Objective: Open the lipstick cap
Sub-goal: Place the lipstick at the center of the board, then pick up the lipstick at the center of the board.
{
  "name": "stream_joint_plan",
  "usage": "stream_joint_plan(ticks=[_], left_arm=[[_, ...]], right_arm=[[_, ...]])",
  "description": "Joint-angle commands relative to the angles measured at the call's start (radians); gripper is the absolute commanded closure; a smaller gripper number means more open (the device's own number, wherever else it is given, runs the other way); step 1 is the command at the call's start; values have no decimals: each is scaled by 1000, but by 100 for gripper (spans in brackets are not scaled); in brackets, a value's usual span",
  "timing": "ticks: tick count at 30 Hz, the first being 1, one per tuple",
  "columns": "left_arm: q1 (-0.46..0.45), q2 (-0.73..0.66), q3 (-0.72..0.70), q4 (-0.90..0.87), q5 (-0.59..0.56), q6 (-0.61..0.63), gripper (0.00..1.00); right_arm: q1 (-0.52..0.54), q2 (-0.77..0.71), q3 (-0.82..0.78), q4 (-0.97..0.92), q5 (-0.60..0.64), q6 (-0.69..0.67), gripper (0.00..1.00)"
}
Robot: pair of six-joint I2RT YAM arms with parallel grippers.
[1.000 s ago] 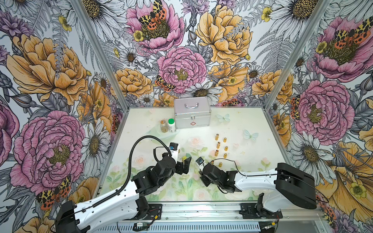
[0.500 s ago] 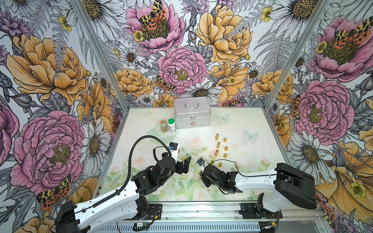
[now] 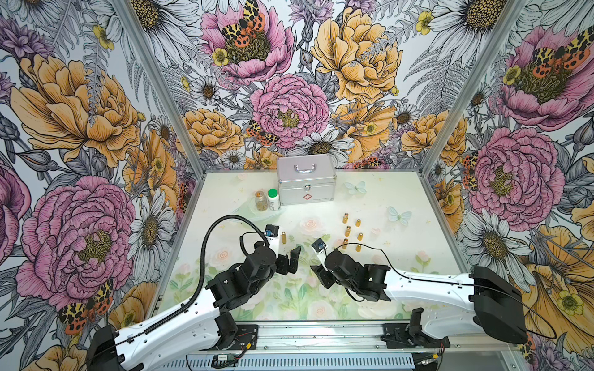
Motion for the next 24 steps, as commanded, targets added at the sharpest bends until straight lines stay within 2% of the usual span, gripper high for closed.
stream_joint_plan(ticks=[1, 10, 15, 24], left_arm=[[38, -28, 45, -28, -26, -4, 1], [203, -59, 26, -100, 4, -97, 1], [297, -73, -2, -125, 51, -134, 1], [398, -87, -38, -134, 93, -153, 1]], right_arm=[[-8, 10, 121, -164, 9, 50, 46], [-60, 260, 524, -463, -87, 179, 45], [-94, 414, 684, -491, -148, 237, 45], [-142, 679, 899, -505, -151, 292, 45]])
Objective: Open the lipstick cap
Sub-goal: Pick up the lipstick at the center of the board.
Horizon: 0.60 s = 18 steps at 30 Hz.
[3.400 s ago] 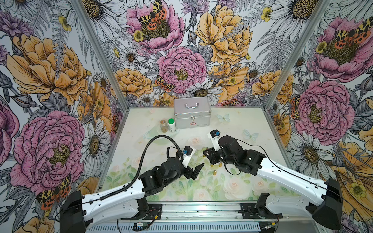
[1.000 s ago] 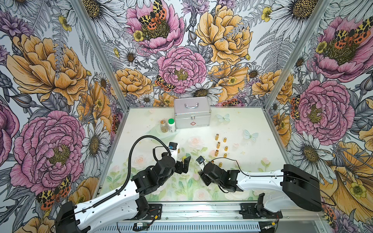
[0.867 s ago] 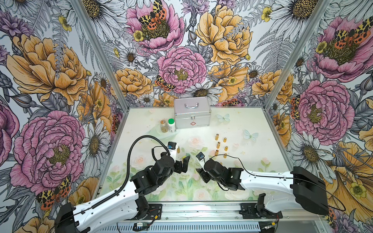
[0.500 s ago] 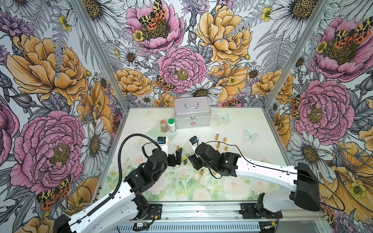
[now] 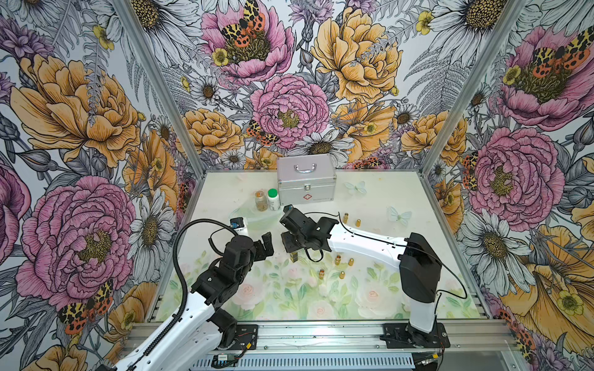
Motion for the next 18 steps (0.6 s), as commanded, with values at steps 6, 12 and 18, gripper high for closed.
stream_joint_plan(ticks=[6, 12, 18], left_arm=[[32, -23, -24, -11, 19, -19, 1], [43, -24, -29, -11, 15, -16, 1], [47, -34, -32, -10, 8, -21, 1]], right_arm=[[-23, 173, 172, -28, 23, 13, 46], [-36, 251, 233, -41, 41, -4, 49], [-46, 302, 277, -48, 57, -18, 55]])
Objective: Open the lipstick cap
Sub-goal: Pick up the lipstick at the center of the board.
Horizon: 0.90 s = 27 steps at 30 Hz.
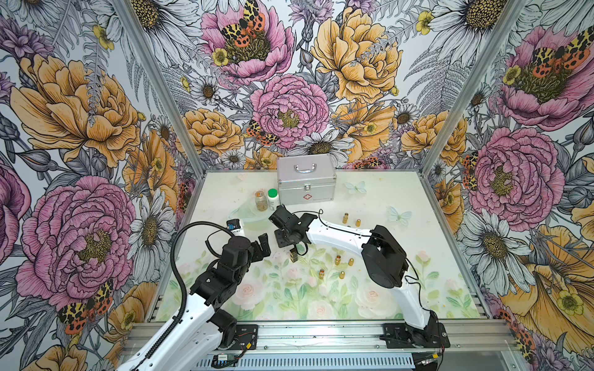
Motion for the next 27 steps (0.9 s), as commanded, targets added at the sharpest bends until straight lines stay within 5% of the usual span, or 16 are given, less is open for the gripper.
stream_joint_plan(ticks=[1, 27], left_arm=[[12, -14, -14, 3, 3, -18, 1], [14, -18, -16, 2, 2, -21, 1]], right_arm=[[-11, 32, 44, -12, 32, -16, 56], [-21, 113, 115, -27, 26, -32, 73]])
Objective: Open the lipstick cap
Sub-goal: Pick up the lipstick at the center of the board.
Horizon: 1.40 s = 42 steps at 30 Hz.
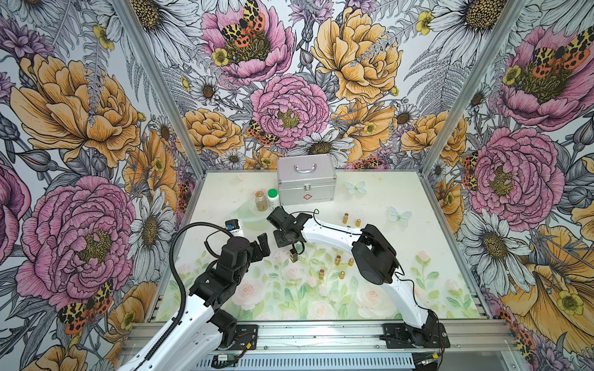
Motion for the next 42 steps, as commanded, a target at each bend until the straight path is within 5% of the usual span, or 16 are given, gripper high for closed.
stream_joint_plan(ticks=[1, 16, 28, 42], left_arm=[[9, -10, -13, 3, 1, -11, 1], [11, -10, -4, 4, 11, 2, 1], [-1, -3, 37, 14, 93, 75, 1], [-280, 111, 12, 264, 231, 295, 7]], right_arm=[[-8, 18, 34, -2, 22, -14, 74], [-9, -39, 22, -3, 25, -20, 80], [-44, -275, -116, -3, -51, -22, 81], [-132, -652, -408, -56, -307, -59, 81]])
